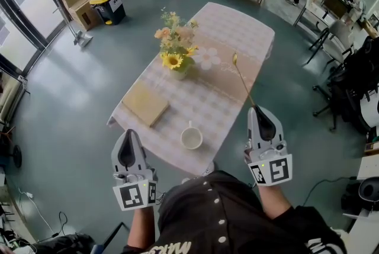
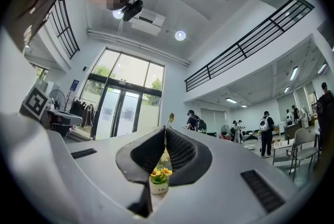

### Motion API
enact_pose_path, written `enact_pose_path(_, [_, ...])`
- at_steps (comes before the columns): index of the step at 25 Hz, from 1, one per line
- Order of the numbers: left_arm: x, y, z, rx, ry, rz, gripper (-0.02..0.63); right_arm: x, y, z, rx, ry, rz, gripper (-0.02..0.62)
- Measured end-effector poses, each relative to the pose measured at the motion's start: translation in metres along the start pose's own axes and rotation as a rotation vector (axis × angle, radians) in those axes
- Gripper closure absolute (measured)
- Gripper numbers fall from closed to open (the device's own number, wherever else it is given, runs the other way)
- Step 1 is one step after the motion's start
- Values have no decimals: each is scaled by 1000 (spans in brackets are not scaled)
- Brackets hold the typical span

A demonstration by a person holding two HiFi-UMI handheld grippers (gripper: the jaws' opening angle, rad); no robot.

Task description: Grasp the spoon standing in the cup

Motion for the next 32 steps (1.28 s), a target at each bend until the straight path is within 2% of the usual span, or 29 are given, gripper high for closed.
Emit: enact_pose_path(32, [-2,-2,-5,-2,24,13,588,-14,2,0,21,45,35,591])
Point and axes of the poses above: the fingertips, and each gripper's own axes: y forward along the fingers, z to its left, x out of its top, the point moved 3 cm from there along -y, backward along the fingers, and after that the axes turned 5 degrees about y, right-handed, at the moved point
